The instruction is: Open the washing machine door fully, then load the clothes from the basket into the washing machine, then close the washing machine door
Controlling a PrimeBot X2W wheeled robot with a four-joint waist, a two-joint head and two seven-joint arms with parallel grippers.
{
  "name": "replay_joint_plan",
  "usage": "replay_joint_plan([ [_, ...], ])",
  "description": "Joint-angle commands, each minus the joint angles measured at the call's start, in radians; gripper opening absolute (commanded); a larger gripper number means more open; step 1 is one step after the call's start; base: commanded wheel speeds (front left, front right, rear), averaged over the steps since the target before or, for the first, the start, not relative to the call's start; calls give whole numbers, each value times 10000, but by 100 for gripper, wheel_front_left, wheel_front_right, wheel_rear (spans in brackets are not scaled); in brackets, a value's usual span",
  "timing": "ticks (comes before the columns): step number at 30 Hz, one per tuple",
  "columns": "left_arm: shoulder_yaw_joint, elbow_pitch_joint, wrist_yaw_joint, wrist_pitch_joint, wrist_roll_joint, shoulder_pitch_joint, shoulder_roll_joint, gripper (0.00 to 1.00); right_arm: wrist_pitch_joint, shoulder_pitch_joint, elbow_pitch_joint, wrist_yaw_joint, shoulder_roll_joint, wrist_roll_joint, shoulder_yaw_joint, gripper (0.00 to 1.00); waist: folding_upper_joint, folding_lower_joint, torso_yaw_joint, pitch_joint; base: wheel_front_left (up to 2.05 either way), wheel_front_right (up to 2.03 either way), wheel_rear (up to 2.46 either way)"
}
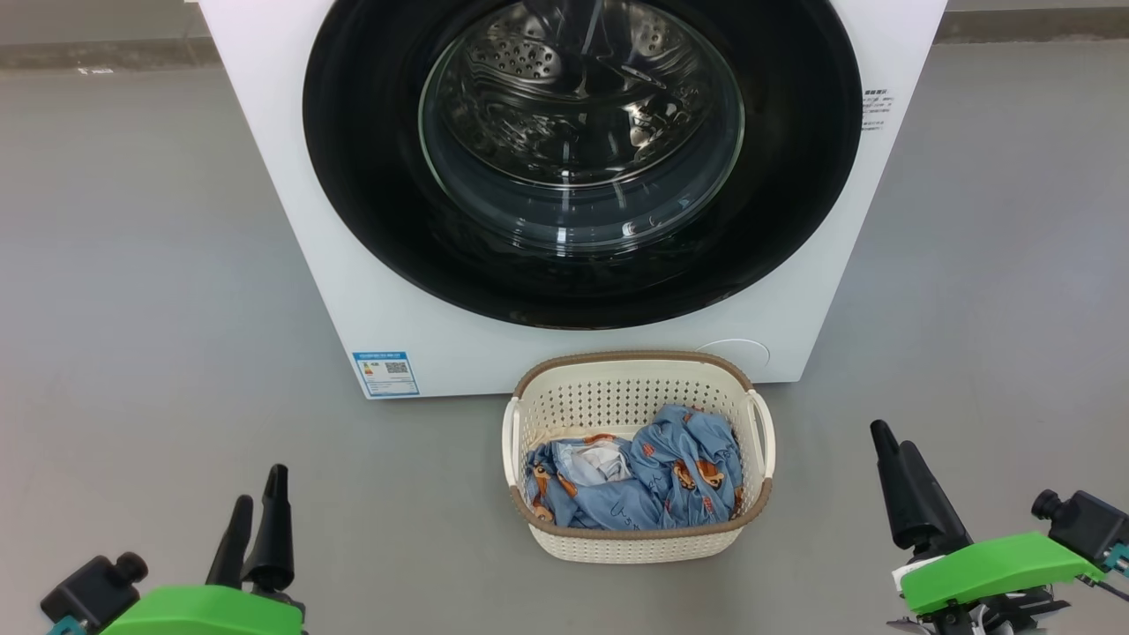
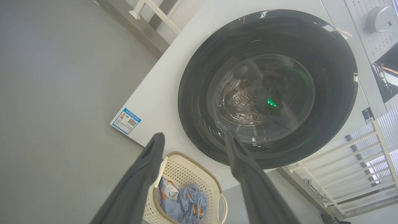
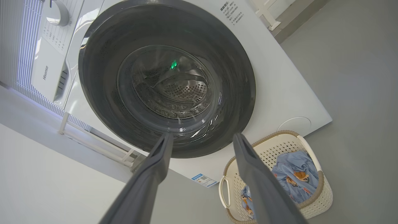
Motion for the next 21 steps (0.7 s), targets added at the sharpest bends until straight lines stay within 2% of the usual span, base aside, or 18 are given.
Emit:
replay_joint_plan([
  [1,228,-250,-17,-131,329,-478,133,100,-130,-504,-223,60,-135,-357,201,100,-1,-1,-2,0,0,0,0],
  [7,181,-87,-19,-308,1407,-529,69,100,-306,-580,18,65,-105,-1760,207,100,-1,-1,-10,4,0,0,0],
  [21,77,236,-22,-721,3667,-680,89,100,-715,-783,435,77,-86,-3804,276,100,-1,-1,-25,-48,0,0,0],
])
